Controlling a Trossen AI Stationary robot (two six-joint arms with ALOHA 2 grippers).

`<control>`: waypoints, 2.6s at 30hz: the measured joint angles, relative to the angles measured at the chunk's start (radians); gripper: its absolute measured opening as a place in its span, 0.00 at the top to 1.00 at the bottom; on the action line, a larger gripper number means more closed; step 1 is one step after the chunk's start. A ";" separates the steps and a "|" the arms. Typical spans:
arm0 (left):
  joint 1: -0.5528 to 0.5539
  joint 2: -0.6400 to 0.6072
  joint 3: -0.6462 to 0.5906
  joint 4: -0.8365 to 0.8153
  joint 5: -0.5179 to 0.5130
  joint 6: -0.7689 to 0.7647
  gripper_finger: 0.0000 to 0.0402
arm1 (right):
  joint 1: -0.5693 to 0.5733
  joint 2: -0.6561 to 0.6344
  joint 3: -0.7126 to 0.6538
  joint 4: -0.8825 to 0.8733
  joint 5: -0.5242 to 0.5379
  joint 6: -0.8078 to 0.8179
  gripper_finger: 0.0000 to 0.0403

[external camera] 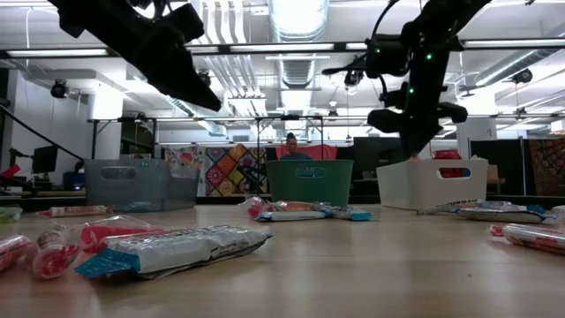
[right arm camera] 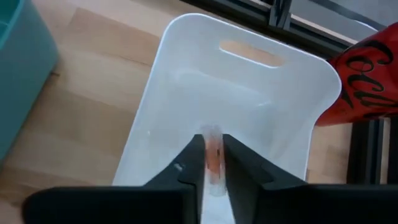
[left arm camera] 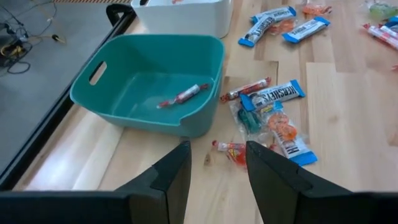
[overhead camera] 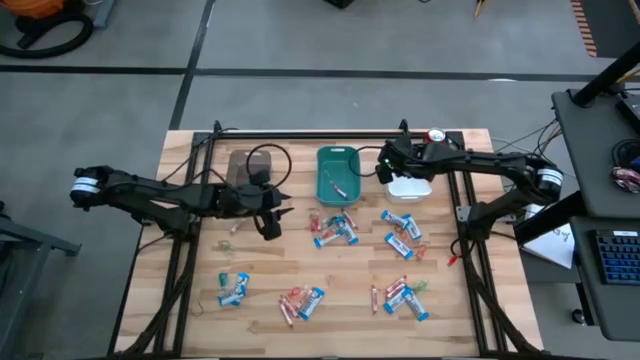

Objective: Sort candy
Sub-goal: Put the orange gummy into the white bin, then put the red gummy into the white bin

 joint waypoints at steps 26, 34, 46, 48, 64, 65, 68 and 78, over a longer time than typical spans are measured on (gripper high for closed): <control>-0.109 0.043 -0.053 0.074 -0.029 -0.588 0.66 | 0.287 -0.070 0.134 -0.001 -0.061 -0.020 0.59; -0.130 0.240 -0.040 0.184 -0.061 -0.727 0.66 | 0.390 -0.070 0.160 -0.012 -0.063 -0.072 0.59; -0.130 0.502 0.135 0.176 -0.092 -0.784 0.66 | 0.404 -0.070 0.161 -0.013 -0.062 -0.179 0.59; -0.129 0.540 0.169 0.133 -0.097 -0.787 0.66 | 0.404 -0.070 0.161 -0.013 -0.062 -0.189 0.59; -0.102 0.697 0.288 -0.018 -0.117 -0.837 0.71 | 0.404 -0.070 0.160 -0.013 -0.062 -0.246 0.59; -0.101 0.702 0.288 -0.019 -0.117 -0.837 0.72 | 0.404 -0.070 0.160 -0.013 -0.062 -0.247 0.59; -0.100 0.712 0.288 -0.018 -0.117 -0.837 0.77 | 0.404 -0.070 0.159 -0.014 -0.062 -0.247 0.59; -0.101 0.692 0.286 -0.029 -0.068 -0.806 0.98 | 0.404 -0.070 0.158 -0.013 -0.061 -0.247 0.59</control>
